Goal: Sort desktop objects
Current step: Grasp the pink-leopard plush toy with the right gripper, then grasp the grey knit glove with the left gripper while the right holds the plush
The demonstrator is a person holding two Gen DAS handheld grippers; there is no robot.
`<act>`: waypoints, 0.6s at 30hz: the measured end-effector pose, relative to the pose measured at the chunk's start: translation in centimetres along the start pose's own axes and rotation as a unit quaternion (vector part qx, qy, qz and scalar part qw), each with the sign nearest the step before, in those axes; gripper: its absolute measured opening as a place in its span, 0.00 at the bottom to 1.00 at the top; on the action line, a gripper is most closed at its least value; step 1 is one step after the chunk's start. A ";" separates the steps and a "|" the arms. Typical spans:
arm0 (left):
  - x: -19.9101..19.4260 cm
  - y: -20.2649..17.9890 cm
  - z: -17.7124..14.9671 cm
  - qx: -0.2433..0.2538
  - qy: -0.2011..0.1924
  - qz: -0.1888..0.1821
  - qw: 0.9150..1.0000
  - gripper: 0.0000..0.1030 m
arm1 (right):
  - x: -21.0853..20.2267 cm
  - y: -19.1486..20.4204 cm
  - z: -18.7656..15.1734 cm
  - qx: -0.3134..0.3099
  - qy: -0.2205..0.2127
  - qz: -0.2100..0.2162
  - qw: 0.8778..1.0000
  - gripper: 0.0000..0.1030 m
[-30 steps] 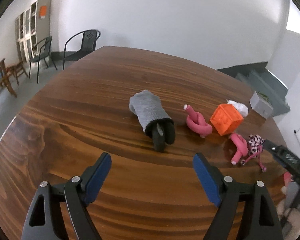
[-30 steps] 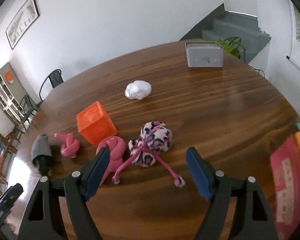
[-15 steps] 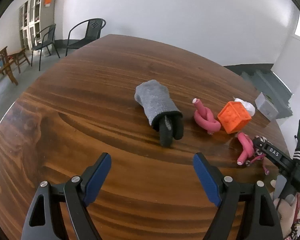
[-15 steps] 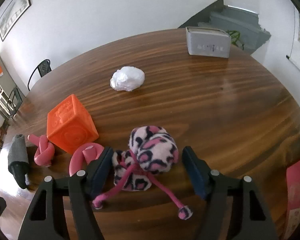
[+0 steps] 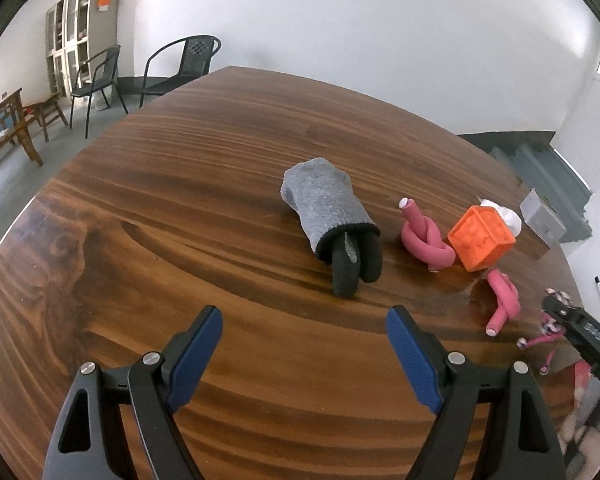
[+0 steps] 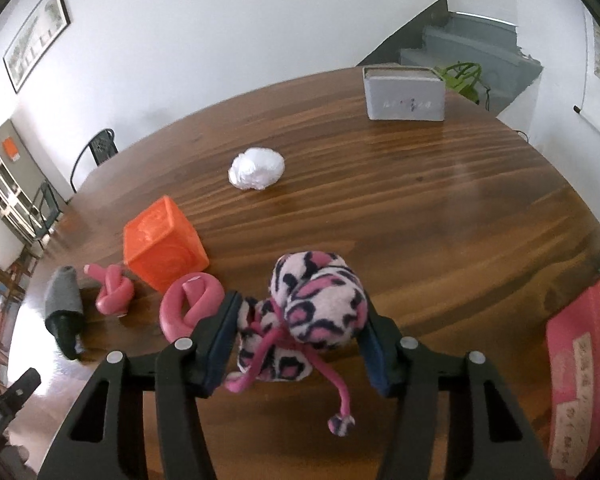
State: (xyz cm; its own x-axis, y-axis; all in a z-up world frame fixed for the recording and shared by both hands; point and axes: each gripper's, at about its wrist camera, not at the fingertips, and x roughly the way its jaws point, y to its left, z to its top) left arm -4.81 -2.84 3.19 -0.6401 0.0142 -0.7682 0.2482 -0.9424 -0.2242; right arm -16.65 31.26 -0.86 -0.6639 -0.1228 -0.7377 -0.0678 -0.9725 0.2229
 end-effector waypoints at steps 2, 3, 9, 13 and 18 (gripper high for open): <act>0.2 0.0 0.0 0.001 -0.002 0.005 1.000 0.83 | -1.1 -0.1 -0.1 0.002 -0.010 0.008 1.000 0.58; 0.2 -0.1 0.0 0.002 -0.003 0.006 1.000 0.83 | -1.8 0.0 -0.2 0.001 -0.017 0.013 1.000 0.58; 0.4 -0.3 -0.2 0.008 -0.012 0.012 1.000 0.83 | -5.7 0.4 -0.5 -0.008 -0.062 0.033 0.998 0.58; 0.3 -0.4 -0.1 0.010 -0.023 0.015 1.000 0.83 | -6.9 0.4 -0.9 -0.010 -0.078 0.045 0.996 0.58; 0.6 -0.5 -0.2 0.011 -0.027 0.020 0.999 0.83 | -7.2 -0.1 -1.3 -0.010 -0.086 0.047 0.995 0.58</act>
State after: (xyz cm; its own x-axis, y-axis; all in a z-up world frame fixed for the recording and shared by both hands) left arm -5.18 -2.34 2.73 -0.6685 -0.0421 -0.7425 0.2589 -0.9491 -0.1792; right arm -10.91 31.96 3.58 -0.7843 -0.1788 -0.5941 0.0139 -0.9624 0.2713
